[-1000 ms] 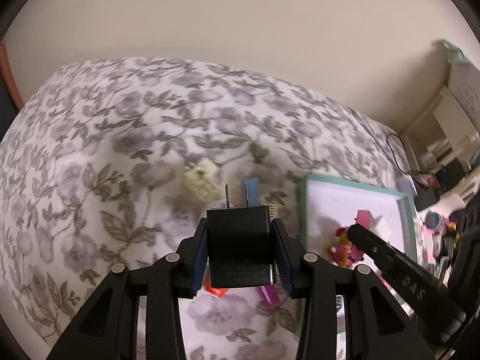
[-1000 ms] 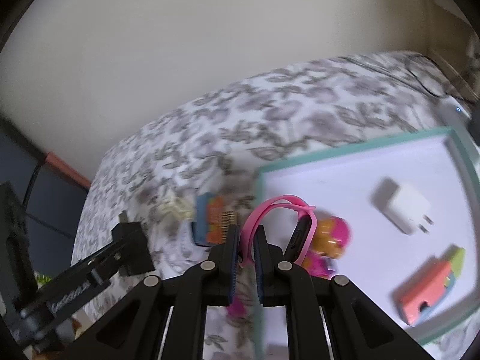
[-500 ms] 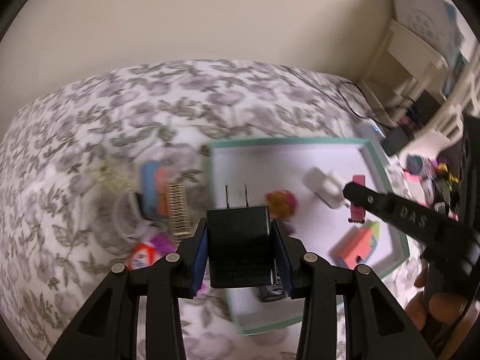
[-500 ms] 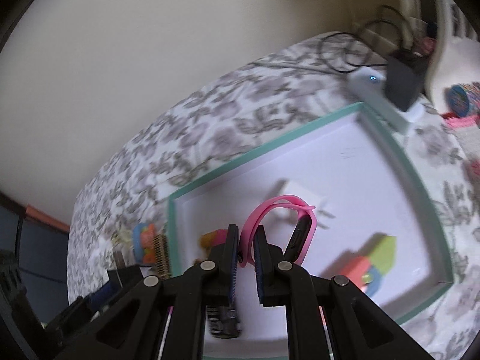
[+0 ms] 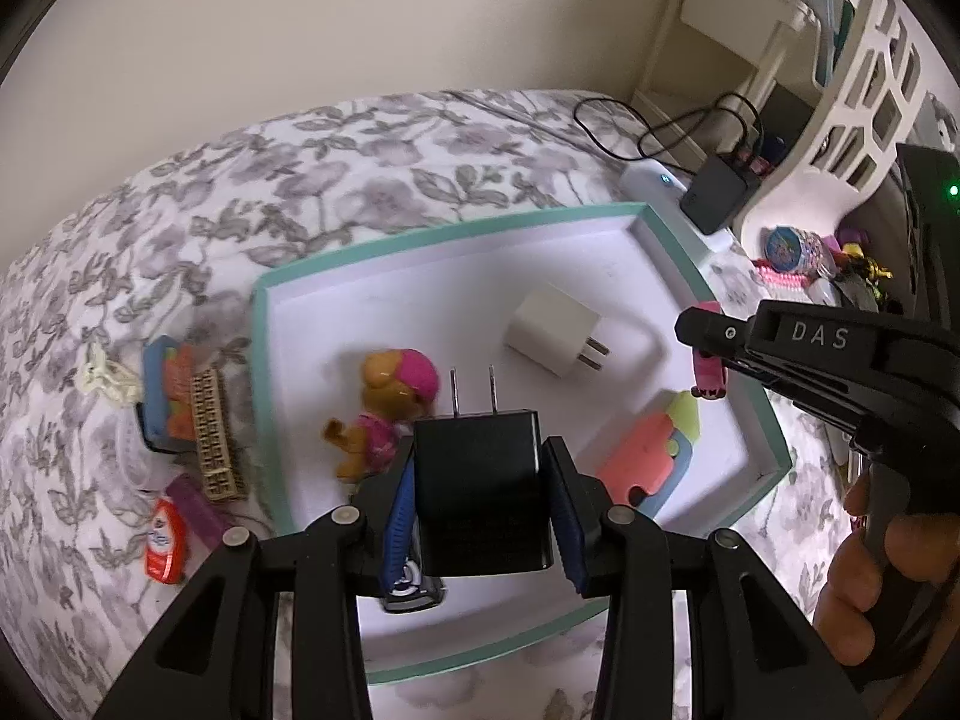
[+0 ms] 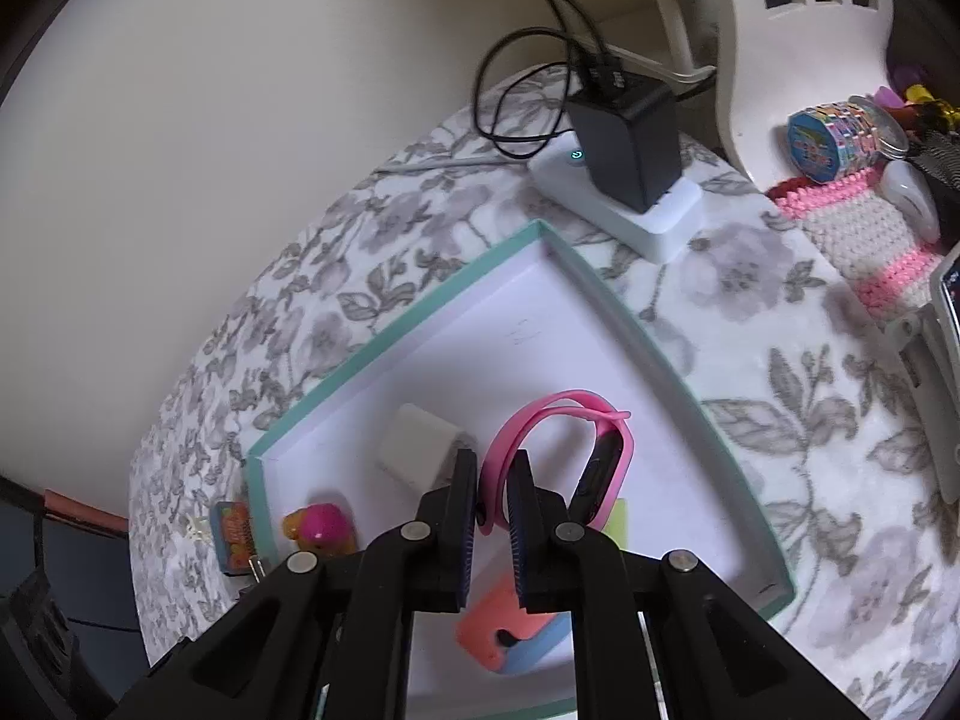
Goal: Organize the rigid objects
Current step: 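Lower the charger and watch into the tray and open both grippers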
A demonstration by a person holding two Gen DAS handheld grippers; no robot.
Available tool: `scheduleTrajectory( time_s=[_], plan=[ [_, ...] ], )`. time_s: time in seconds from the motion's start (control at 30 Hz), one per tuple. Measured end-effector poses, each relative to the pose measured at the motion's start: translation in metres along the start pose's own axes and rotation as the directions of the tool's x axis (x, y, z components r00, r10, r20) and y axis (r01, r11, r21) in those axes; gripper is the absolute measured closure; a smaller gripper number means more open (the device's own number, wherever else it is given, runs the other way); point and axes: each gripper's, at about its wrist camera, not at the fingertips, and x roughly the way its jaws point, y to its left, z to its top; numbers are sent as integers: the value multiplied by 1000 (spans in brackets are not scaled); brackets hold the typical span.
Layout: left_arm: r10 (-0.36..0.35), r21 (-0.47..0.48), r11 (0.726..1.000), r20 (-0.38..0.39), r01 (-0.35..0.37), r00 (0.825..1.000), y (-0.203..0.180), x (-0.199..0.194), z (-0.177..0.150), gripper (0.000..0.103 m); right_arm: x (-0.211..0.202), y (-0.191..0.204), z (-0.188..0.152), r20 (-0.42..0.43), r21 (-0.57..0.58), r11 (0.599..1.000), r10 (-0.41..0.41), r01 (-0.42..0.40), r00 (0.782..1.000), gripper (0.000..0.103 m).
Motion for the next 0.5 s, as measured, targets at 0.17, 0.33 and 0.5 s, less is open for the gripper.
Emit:
scheduleTrajectory(
  time_s=[0.17,0.33,0.5],
  plan=[
    [9,28,1000,-12,-9,1000,-8,9,-2,61,6,4,-2,-16,-26,1000,-1,0,1000,92],
    [17,40,999,-22,-16,1000,-9,14,-3,61,13,8,-5,-36,-53,999,-8,6,999,92],
    [18,39,999,-30,-17,999,-8,17,-4,61,17,11,-7,-53,-65,998,-12,9,999,90]
  ],
)
